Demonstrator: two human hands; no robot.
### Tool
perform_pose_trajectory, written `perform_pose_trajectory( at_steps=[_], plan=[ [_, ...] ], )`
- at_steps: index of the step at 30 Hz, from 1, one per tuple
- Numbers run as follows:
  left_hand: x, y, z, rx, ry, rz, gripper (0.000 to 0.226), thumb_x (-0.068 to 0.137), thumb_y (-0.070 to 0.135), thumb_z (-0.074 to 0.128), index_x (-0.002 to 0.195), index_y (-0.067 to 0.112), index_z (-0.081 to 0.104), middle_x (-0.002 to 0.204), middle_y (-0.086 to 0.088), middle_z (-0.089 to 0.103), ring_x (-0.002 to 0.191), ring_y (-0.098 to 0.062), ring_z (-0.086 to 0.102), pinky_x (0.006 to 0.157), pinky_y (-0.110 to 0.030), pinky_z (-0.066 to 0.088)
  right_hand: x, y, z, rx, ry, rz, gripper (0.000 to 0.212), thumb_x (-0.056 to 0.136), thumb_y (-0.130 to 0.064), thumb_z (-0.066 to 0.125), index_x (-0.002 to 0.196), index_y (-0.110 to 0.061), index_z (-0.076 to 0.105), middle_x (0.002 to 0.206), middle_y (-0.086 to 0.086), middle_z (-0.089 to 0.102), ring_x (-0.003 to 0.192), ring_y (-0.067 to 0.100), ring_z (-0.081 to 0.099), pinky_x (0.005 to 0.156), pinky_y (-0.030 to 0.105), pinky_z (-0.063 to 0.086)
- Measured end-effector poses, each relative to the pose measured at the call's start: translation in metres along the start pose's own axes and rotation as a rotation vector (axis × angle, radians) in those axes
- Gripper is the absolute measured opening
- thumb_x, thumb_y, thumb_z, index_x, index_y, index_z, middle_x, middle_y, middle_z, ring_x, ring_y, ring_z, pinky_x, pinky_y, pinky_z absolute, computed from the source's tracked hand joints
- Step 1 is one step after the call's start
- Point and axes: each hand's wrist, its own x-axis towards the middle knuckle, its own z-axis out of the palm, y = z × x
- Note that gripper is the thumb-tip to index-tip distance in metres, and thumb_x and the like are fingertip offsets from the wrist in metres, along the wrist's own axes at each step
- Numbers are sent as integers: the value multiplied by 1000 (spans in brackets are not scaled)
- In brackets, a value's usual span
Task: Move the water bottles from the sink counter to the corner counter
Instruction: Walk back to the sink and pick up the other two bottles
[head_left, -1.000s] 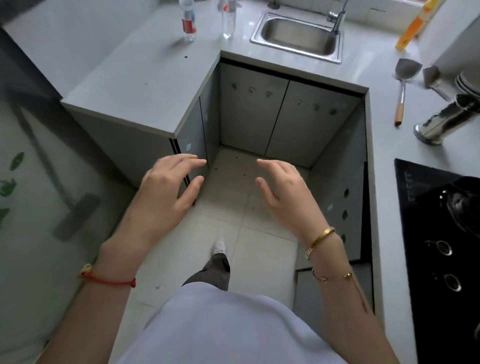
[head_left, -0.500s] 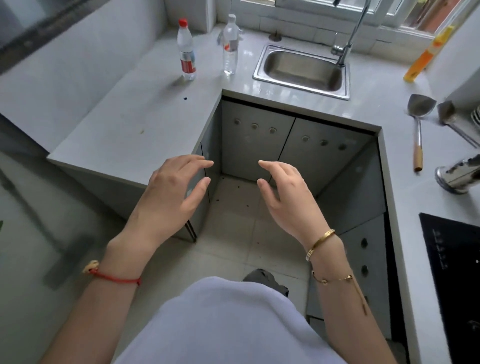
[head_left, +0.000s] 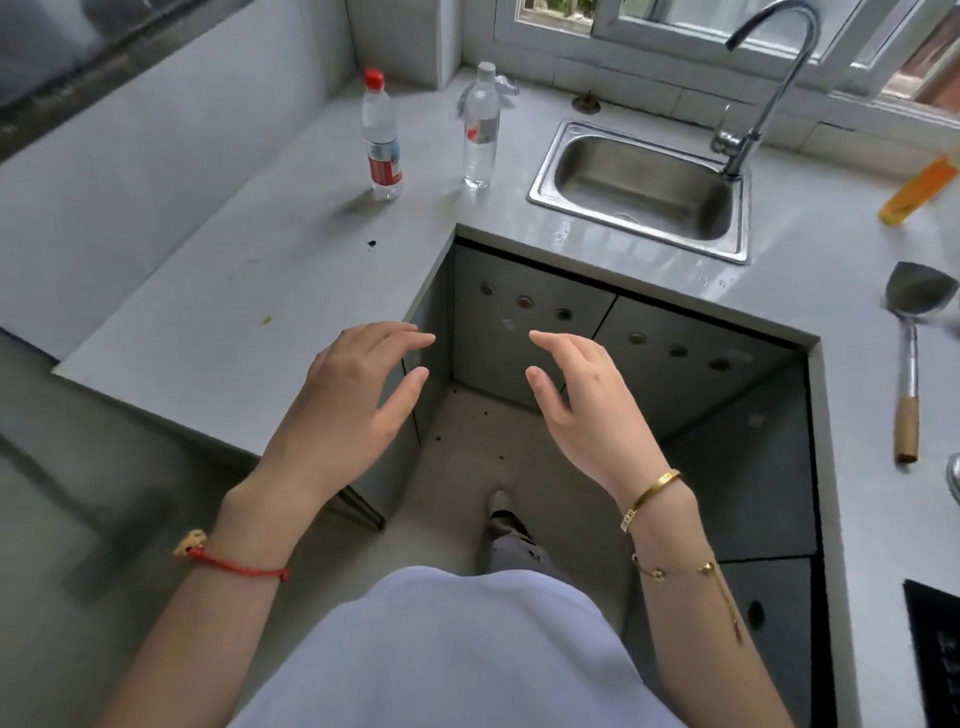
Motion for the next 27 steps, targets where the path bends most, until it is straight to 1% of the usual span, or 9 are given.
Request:
perform_pose_trajectory(
  at_steps=[4,8,11,16,19,23,27],
  plan=[
    [61,13,5,1,43,-31,33,94,31,48,127,29,53,132,10,54,126,-9,43,109,-34,35,64,24,-22,-19,-40,-45,41,99,-31,42,138,-20,42,140,-4,49,135,11,36,113,27,30],
    [120,27,12,10,85,-62,34,94,31,49,128,27,54,132,10,54,126,-9,44,108,-30,34,127,49,-44,-20,-67,-89,42,98,-32,42,138,-21,41,139,-4,48,133,13,38,113,32,33],
    [157,32,18,28,107,-101,35,94,30,51,128,26,54,133,8,55,126,-9,45,106,-26,32,168,66,-55,-32,-90,-119,41,98,-32,42,138,-21,41,138,-3,49,133,13,38,111,28,32],
    [201,34,26,21,143,-183,36,93,29,51,129,27,54,134,9,54,127,-8,43,103,-20,28,227,84,-61,-36,-125,-184,40,98,-31,43,137,-20,43,137,-1,50,133,15,39,111,29,32],
    [220,32,27,33,160,-217,35,94,28,51,128,26,54,134,8,54,126,-9,44,104,-22,30,253,89,-60,-20,-142,-212,41,98,-30,44,137,-18,44,136,-1,51,132,16,40,111,30,34],
    [241,24,28,33,170,-273,36,93,29,50,129,26,54,136,6,53,128,-12,45,108,-32,36,283,96,-56,-1,-170,-244,40,98,-29,44,136,-18,44,136,-2,51,131,14,40,111,30,34],
    [265,12,29,32,179,-307,36,93,30,50,129,27,53,136,7,53,128,-11,44,107,-31,35,316,102,-51,5,-190,-240,40,98,-30,44,137,-19,44,138,-2,50,133,14,38,111,27,29]
  ],
)
